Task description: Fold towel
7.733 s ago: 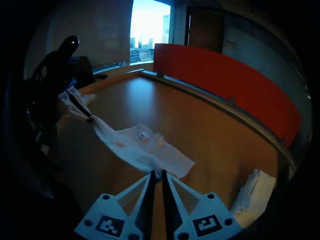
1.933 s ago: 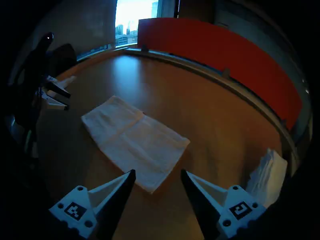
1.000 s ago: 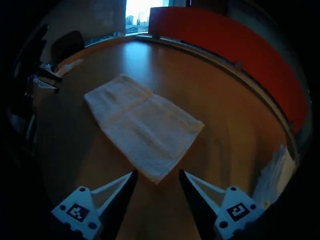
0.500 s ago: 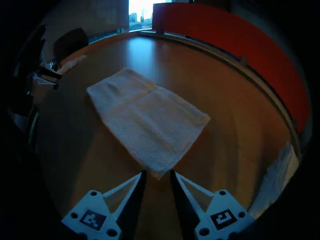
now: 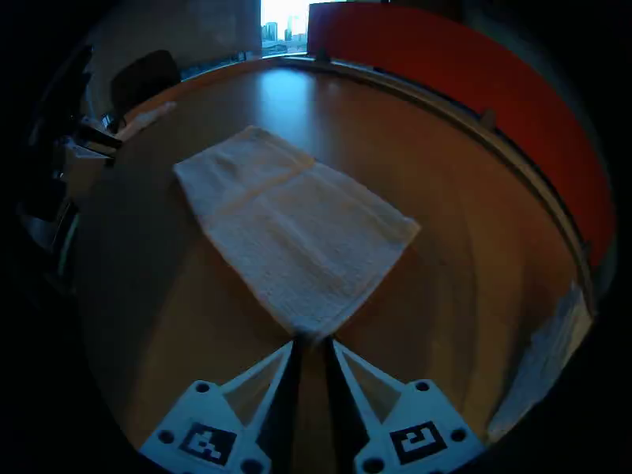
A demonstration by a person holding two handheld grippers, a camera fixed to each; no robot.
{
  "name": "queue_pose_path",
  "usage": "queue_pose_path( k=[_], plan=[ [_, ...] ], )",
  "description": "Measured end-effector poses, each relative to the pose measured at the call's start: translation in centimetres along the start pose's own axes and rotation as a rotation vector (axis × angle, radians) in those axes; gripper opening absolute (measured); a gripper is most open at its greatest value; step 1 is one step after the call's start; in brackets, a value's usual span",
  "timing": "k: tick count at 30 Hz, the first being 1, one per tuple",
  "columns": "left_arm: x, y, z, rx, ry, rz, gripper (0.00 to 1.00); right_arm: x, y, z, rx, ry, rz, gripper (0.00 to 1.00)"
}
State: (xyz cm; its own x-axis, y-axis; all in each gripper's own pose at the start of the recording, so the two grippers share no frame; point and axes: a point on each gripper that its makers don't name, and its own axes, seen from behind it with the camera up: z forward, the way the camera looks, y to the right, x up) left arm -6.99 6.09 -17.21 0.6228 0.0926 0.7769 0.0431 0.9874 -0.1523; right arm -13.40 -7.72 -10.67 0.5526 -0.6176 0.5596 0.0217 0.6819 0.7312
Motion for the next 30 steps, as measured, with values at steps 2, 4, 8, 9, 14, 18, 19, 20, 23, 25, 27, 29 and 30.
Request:
queue_pose_path(
  k=[2, 4, 8, 9, 14, 18, 19, 20, 23, 25, 27, 29, 30],
  plan=[
    [0.0, 0.0, 0.0, -0.001, 0.000, -0.001, 0.95, 0.1, -0.1, 0.0, 0.000, 0.002, -0.002, 0.09],
    [-0.1, 0.1, 0.0, -0.003, 0.000, 0.000, 0.95, 0.2, -0.1, -0.1, -0.003, 0.006, -0.002, 0.04],
    [0.1, 0.2, 0.0, -0.010, 0.001, 0.000, 0.95, 0.8, -0.3, -0.3, -0.006, 0.016, 0.005, 0.03],
    [0.1, 0.3, 0.0, -0.012, 0.003, 0.000, 0.95, 1.1, -0.3, -0.4, -0.008, 0.022, 0.006, 0.03],
    [0.6, 0.3, -0.1, -0.014, 0.010, 0.004, 0.95, 3.2, -0.1, -1.4, -0.024, 0.068, 0.010, 0.02],
    [0.8, 0.4, 0.0, -0.017, 0.014, 0.005, 0.95, 5.6, 0.3, -2.8, -0.044, 0.117, 0.009, 0.03],
    [0.9, 0.4, 0.0, -0.017, 0.015, 0.004, 0.95, 6.2, 0.4, -3.1, -0.047, 0.128, 0.010, 0.03],
    [1.0, 0.4, 0.0, -0.018, 0.016, 0.004, 0.95, 6.7, 0.4, -3.4, -0.050, 0.139, 0.011, 0.03],
    [1.2, 0.5, 0.0, -0.021, 0.021, 0.005, 0.95, 8.4, 0.6, -4.4, -0.057, 0.171, 0.010, 0.03],
    [1.4, 0.6, 0.0, -0.022, 0.024, 0.006, 0.95, 9.4, 0.7, -5.0, -0.061, 0.190, 0.004, 0.02],
    [1.6, 0.7, -0.1, -0.024, 0.028, 0.008, 0.95, 10.3, 0.8, -5.6, -0.064, 0.206, -0.005, 0.02],
    [1.7, 0.8, -0.1, -0.025, 0.031, 0.009, 0.95, 11.0, 0.9, -6.2, -0.065, 0.216, -0.015, 0.02],
    [1.8, 0.8, -0.2, -0.025, 0.032, 0.009, 0.95, 11.3, 0.9, -6.5, -0.066, 0.221, -0.021, 0.02]
  ],
)
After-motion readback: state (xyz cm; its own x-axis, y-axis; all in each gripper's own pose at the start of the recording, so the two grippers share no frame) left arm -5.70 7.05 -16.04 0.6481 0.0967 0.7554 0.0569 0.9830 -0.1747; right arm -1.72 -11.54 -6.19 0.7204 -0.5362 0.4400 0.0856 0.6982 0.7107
